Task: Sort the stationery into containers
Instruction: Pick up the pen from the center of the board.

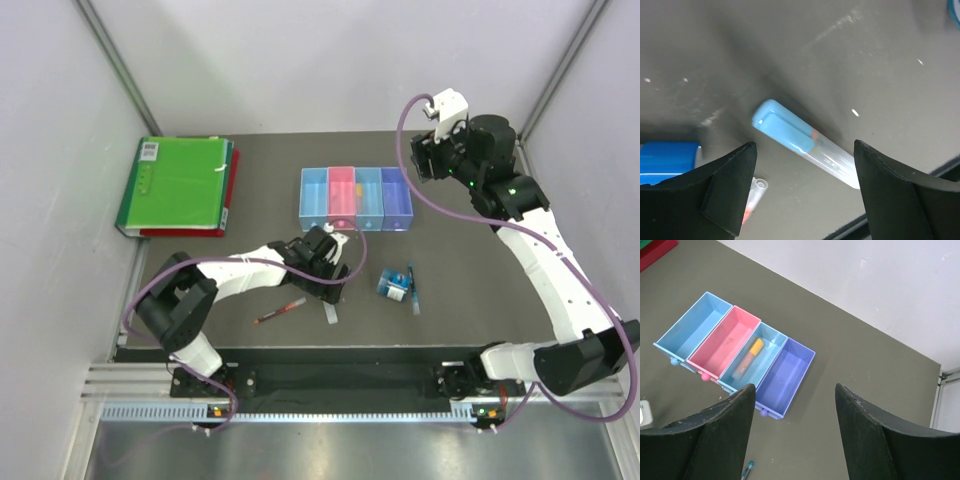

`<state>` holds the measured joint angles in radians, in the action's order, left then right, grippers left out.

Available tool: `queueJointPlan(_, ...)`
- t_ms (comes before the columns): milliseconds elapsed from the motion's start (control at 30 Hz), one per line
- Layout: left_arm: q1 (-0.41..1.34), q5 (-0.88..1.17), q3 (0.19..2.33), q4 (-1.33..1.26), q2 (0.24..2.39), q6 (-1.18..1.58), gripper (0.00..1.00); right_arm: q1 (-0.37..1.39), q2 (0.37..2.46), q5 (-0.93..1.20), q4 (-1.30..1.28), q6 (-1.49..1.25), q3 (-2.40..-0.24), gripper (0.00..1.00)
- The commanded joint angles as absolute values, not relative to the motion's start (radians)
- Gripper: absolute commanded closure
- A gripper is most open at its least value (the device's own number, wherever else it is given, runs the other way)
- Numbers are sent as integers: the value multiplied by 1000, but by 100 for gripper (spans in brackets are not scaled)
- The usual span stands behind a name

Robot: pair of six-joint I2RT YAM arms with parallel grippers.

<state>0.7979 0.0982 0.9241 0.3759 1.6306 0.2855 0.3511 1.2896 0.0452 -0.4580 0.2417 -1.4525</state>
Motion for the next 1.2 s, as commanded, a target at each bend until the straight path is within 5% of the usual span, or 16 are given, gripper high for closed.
queueJointPlan(0,802,9,910,400,1695,275,17,354,1261,41,-442,226,-1471,35)
queueJointPlan(600,874,80,963,459,1738,229,54,334,1236,34,-436,207,-1457,34)
queueJointPlan(967,881,63,1040,514,1801,169,100,330,1258,14,-440,210,-1476,33)
queueJointPlan(1167,881,-50,1161,566,1824,146,100,311,1259,-24,-439,209,-1450,33)
